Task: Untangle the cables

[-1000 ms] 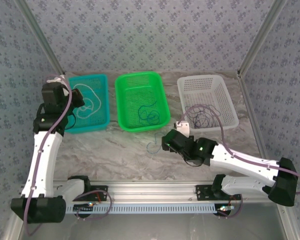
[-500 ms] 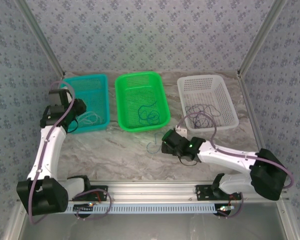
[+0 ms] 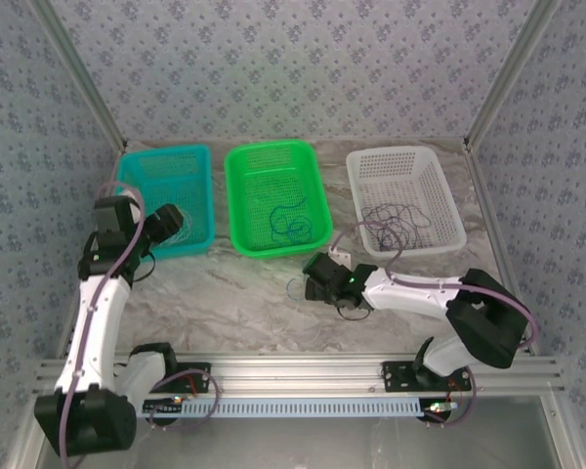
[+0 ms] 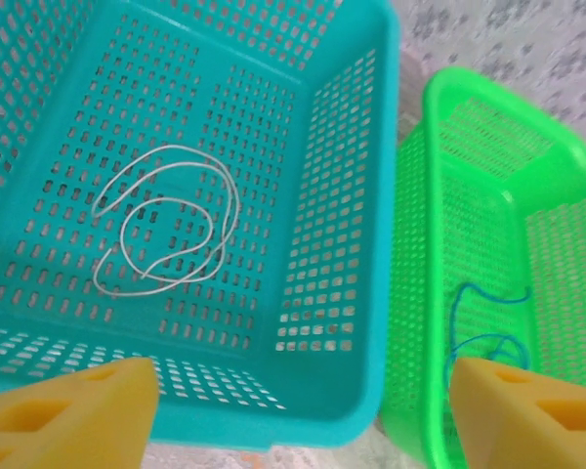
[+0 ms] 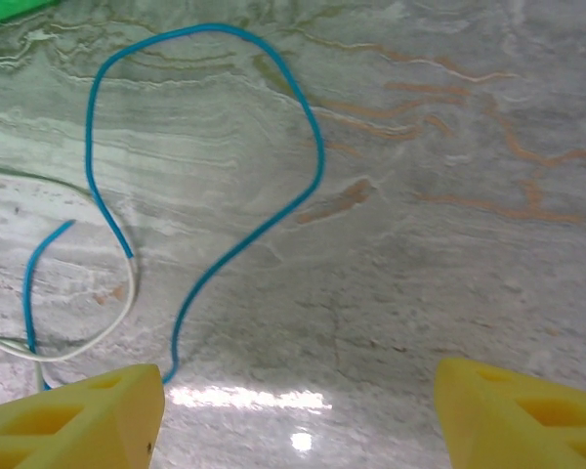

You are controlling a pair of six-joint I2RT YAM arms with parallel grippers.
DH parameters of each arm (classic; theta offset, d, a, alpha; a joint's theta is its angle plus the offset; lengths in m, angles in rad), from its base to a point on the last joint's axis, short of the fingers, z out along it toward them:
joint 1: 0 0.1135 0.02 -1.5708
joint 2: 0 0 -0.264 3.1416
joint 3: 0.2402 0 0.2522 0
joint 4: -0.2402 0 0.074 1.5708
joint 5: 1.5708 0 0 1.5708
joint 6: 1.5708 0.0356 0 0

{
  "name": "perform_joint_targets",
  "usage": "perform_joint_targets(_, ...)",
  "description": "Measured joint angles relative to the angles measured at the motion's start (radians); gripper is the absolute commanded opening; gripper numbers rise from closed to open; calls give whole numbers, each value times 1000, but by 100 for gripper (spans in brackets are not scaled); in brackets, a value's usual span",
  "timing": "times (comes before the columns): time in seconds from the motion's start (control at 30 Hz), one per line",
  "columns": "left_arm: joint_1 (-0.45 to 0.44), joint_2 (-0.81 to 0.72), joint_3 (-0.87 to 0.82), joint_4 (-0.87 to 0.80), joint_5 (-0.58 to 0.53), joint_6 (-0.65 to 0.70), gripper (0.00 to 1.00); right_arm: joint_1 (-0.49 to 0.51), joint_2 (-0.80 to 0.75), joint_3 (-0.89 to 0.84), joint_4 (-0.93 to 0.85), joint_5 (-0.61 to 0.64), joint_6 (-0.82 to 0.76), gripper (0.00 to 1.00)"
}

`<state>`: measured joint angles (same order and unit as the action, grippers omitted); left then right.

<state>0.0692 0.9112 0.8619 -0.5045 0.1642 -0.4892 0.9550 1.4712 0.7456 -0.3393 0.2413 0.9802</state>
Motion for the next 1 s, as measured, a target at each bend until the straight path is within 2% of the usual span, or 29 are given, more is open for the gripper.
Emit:
perform_joint_targets(0.17, -39, -83, -21, -18, 6, 1, 85, 0, 47, 19, 19, 1, 0, 73)
perform_joint_targets(0.3, -74, -113, -63, -21, 8, -5, 85, -2, 82, 31, 30, 2, 1, 65)
perform_joint_targets(0.4, -94, -119, -90, -26, 8, -18, 85, -9, 108, 39, 26, 11, -1, 48)
perform_joint_targets(0.47, -105, -119, -98, -26, 8, -26, 85, -13, 113, 47, 6, 21, 5, 30)
perform_joint_targets(0.67, -111, -128, -100, -27, 9, -36, 85, -16, 109, 52, -60, 63, 20, 2)
perform_joint_targets(1.0, -133, -151, -132, -24, 9, -55, 86, 51, -90, 75, -200, 186, 22, 0)
